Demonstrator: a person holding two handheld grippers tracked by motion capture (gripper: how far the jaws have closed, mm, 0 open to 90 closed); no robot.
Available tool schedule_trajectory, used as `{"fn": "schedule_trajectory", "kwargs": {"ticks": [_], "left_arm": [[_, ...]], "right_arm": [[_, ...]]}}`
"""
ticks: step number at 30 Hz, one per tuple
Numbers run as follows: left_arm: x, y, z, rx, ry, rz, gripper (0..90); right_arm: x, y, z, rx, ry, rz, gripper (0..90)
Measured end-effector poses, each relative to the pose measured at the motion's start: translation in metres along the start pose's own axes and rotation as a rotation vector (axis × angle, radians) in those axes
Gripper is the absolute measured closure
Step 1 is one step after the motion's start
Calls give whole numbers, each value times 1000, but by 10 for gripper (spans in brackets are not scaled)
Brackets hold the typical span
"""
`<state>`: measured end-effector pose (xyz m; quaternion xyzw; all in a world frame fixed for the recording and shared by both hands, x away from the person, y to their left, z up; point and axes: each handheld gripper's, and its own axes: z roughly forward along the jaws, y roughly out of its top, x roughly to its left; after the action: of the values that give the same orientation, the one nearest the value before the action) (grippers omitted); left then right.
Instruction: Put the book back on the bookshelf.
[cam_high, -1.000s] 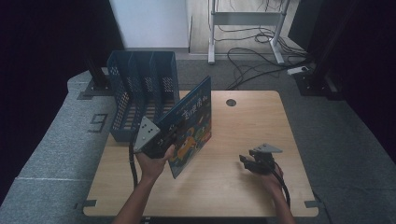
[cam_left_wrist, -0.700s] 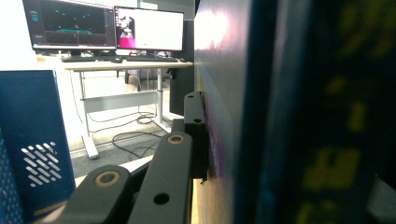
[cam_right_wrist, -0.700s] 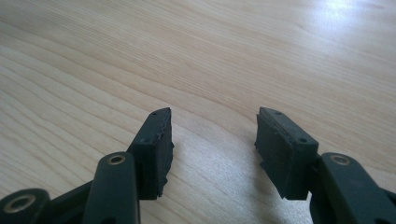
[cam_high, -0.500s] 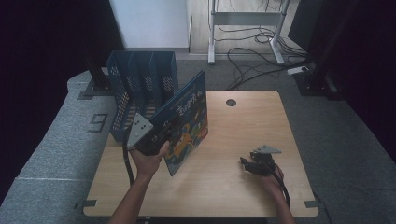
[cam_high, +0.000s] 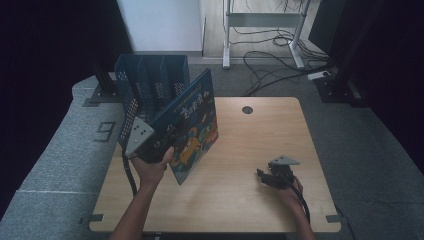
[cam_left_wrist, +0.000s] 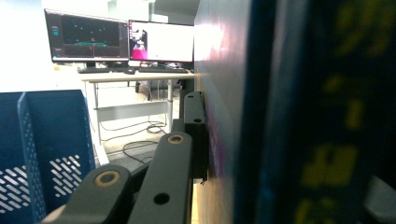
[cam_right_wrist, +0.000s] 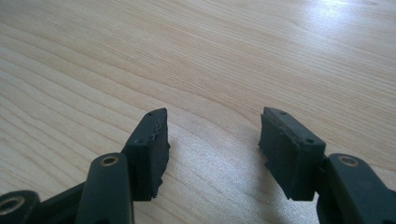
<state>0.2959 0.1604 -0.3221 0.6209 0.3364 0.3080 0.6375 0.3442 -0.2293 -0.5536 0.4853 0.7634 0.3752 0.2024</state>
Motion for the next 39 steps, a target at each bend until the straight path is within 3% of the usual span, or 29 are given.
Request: {"fn": "schedule_trajectory", "kwargs": {"ticks": [8, 14, 39], "left_arm": [[5, 6, -4, -7, 18, -1, 821], [10, 10, -6, -12, 32, -6, 821], [35, 24, -19, -45, 112, -10, 821]], "right_arm": [[-2, 0, 0, -4, -4, 20, 406], [4, 0, 1, 7, -47, -23, 380], [4, 1, 2, 10, -54, -12, 363]]}}
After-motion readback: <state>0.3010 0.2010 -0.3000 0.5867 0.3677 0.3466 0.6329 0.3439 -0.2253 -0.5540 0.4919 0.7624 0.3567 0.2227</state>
